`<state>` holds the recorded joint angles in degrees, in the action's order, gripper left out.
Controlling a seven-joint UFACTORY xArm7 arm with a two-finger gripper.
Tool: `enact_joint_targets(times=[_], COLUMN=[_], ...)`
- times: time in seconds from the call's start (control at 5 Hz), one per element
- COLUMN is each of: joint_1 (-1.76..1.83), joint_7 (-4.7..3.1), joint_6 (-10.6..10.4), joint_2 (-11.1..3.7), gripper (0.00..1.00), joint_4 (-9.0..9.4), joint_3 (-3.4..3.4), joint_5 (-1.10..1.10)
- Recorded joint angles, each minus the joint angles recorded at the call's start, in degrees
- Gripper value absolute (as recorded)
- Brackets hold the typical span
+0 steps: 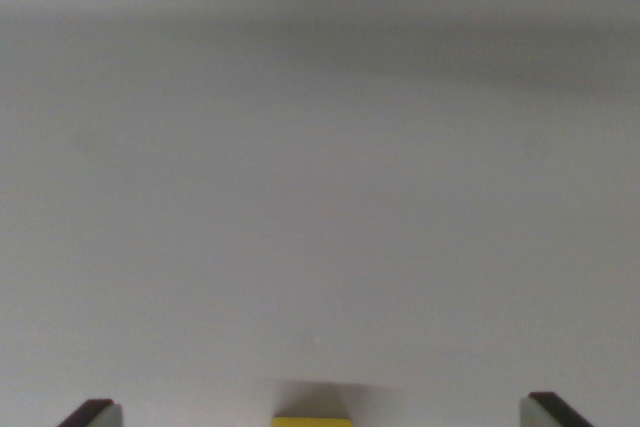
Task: Pick yellow cube
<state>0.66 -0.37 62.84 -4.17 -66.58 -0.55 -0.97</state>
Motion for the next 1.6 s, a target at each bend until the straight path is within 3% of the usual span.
enact_joint_targets(times=[0.2,0.4,0.6,0.8,1.0,1.2,1.4,1.6], joint_1=[0.00,0.11,0.11,0.23,0.23,0.34,0.34,0.45], joint_7=[0.00,0.11,0.11,0.22,0.22,0.33,0.33,0.43], joint_6=[0.00,-2.59,-2.59,-5.31,-5.31,-7.98,-7.98,-10.56], joint_2=[0.00,-0.58,-0.58,-1.19,-1.19,-1.79,-1.79,-2.37], gripper=[0.00,0.00,0.00,0.00,0.00,0.00,0.00,0.00], joint_4=[0.00,2.52,2.52,5.17,5.17,7.78,7.78,10.29], joint_3=[0.00,0.08,0.08,0.16,0.16,0.23,0.23,0.31], joint_5=[0.00,-0.01,-0.01,-0.03,-0.03,-0.04,-0.04,-0.06])
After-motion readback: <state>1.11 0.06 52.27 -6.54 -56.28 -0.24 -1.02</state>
